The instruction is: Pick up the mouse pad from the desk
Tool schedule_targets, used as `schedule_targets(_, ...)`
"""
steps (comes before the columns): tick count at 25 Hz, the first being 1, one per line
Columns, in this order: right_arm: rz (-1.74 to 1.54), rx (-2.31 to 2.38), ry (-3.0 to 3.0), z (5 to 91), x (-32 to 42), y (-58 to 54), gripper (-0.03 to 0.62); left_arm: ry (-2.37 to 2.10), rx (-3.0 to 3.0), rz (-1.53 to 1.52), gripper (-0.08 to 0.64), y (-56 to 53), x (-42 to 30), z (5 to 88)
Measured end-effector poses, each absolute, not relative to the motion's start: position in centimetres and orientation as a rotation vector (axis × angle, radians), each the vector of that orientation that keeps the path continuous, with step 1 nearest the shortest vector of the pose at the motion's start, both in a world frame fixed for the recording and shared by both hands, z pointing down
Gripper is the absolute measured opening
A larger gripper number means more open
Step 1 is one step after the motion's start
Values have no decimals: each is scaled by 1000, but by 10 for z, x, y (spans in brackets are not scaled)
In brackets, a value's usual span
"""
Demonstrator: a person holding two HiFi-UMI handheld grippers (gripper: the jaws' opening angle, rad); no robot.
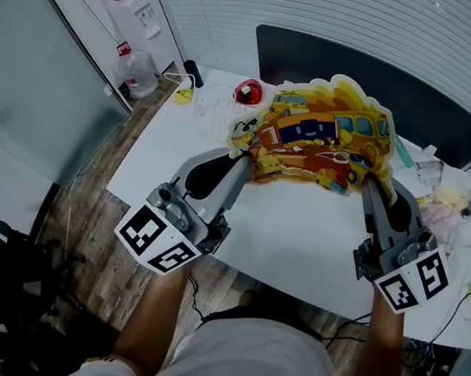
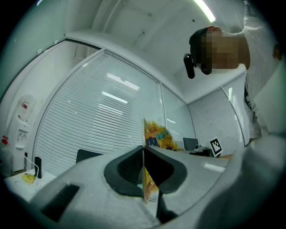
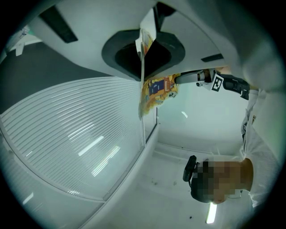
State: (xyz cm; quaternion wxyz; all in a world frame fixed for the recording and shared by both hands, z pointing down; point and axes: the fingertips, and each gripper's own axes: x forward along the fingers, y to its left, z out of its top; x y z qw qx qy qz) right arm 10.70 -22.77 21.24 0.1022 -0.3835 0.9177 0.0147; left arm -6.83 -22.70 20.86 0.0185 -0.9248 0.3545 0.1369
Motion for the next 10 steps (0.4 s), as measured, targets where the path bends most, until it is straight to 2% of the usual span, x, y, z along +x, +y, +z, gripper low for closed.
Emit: schedule_targets(10,29,-1139,2715,215,108,-230,18,1104,-2879,408,21,-229,-67,210)
